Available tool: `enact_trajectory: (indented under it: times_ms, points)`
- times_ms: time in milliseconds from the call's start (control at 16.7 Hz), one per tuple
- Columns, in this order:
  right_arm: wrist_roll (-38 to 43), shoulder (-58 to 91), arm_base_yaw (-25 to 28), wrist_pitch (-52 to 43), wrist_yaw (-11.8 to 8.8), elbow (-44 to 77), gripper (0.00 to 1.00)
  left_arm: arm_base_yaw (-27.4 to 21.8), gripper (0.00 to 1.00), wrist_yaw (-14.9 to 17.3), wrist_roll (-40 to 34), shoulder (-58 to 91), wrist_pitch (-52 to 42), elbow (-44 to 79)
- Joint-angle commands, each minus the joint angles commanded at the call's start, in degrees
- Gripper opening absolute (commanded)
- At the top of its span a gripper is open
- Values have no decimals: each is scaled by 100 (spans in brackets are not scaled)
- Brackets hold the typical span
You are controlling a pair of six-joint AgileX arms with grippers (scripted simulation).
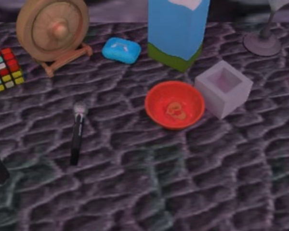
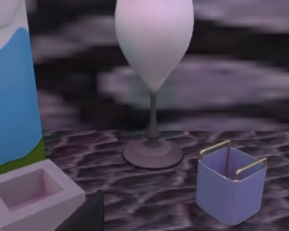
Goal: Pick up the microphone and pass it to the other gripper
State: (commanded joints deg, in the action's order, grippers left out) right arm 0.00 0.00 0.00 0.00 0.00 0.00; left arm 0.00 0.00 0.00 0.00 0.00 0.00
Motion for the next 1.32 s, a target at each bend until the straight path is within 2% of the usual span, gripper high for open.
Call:
enact_trajectory:
  times_ms: [240, 480, 1320]
  points:
    - [0, 0, 0, 0, 0, 0, 100, -60, 100, 16, -33, 177, -128, 152]
    - [0, 0, 0, 0, 0, 0, 100, -325, 100, 42, -231, 1266, -814, 1016]
    - [0, 0, 0, 0, 0, 0, 100, -1632, 100, -55, -1496, 8943, -4366, 6492]
